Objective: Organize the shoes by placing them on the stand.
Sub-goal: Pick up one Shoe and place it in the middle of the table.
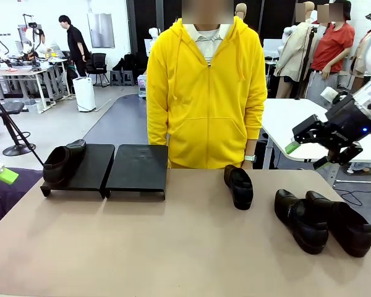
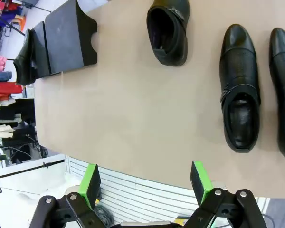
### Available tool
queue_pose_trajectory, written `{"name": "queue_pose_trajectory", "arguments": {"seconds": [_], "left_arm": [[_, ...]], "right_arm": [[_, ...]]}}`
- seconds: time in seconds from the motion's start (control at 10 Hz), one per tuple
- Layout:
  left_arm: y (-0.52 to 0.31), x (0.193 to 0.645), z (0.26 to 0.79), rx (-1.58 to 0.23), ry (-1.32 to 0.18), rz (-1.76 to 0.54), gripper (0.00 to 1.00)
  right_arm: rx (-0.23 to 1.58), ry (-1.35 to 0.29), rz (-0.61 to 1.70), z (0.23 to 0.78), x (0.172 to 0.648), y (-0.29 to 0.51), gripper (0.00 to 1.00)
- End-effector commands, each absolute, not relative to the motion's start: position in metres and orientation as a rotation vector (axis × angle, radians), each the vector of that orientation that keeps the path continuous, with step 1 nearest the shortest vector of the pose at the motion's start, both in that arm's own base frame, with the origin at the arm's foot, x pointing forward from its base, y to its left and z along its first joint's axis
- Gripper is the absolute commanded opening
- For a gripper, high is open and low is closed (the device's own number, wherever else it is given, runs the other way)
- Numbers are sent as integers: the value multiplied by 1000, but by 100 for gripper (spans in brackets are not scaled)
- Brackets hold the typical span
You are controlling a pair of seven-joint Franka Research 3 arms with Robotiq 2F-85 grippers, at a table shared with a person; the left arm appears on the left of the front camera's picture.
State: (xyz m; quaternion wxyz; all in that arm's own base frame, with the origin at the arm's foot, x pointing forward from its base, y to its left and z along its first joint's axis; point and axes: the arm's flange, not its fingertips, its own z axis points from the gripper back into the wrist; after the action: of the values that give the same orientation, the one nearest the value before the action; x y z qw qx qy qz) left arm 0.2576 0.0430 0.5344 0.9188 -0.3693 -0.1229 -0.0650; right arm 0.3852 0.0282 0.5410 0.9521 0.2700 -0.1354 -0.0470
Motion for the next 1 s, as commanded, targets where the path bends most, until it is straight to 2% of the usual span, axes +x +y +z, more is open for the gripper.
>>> {"name": "queue_pose_trajectory", "arguments": {"seconds": [0.0, 0.1, 0.4, 0.6, 0.9], "left_arm": [[45, 257, 535, -778, -258, -148, 100], [45, 257, 535, -778, -258, -148, 100], [45, 257, 535, -778, -258, -148, 100], [45, 257, 535, -778, -258, -148, 100], [45, 257, 535, -778, -258, -148, 100]], "right_arm": [[481, -143, 37, 534, 451, 43, 100], [465, -91, 168, 527, 496, 52, 100], [385, 9, 255, 491, 598, 91, 100], [350, 60, 267, 461, 636, 127, 100], [257, 112, 236, 419, 661, 176, 100]]}}
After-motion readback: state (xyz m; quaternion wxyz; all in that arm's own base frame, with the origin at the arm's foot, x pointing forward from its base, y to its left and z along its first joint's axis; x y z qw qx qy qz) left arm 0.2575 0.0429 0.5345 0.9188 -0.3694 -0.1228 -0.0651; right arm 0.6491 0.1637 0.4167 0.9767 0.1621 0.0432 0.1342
